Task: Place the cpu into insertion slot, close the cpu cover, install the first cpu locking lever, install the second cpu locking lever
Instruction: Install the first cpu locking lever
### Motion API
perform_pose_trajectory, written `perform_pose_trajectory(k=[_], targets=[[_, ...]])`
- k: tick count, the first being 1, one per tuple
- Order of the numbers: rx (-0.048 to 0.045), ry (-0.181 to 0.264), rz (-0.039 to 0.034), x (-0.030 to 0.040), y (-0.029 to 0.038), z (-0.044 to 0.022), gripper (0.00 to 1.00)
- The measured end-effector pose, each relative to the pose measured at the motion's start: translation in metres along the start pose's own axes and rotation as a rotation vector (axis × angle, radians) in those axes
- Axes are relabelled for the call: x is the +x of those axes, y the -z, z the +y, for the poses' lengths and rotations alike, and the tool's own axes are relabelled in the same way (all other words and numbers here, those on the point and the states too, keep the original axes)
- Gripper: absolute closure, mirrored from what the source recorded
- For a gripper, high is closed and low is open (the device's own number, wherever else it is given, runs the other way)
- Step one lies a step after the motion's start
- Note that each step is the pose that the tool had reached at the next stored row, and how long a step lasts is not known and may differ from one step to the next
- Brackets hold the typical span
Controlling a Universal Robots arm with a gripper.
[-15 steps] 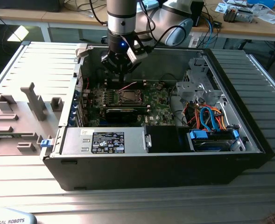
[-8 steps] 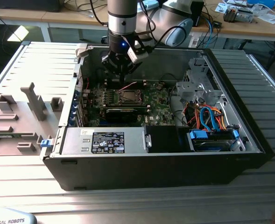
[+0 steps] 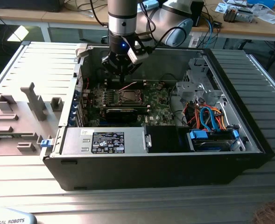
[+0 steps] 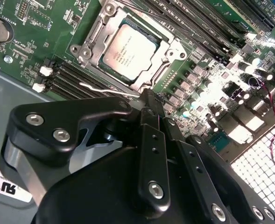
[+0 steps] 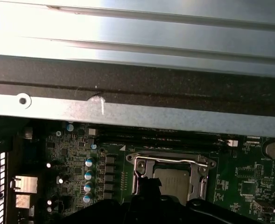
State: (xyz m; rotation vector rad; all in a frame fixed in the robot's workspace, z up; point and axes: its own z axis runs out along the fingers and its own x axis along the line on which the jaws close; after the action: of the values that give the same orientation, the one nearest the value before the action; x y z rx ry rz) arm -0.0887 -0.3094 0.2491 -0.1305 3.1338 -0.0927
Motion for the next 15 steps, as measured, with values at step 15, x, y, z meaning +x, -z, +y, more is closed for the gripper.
perform_pose_trajectory(k=[15], targets=[[0.0116, 0.000, 0.0010, -0.0002, -0.0027, 0.0001, 0.89]])
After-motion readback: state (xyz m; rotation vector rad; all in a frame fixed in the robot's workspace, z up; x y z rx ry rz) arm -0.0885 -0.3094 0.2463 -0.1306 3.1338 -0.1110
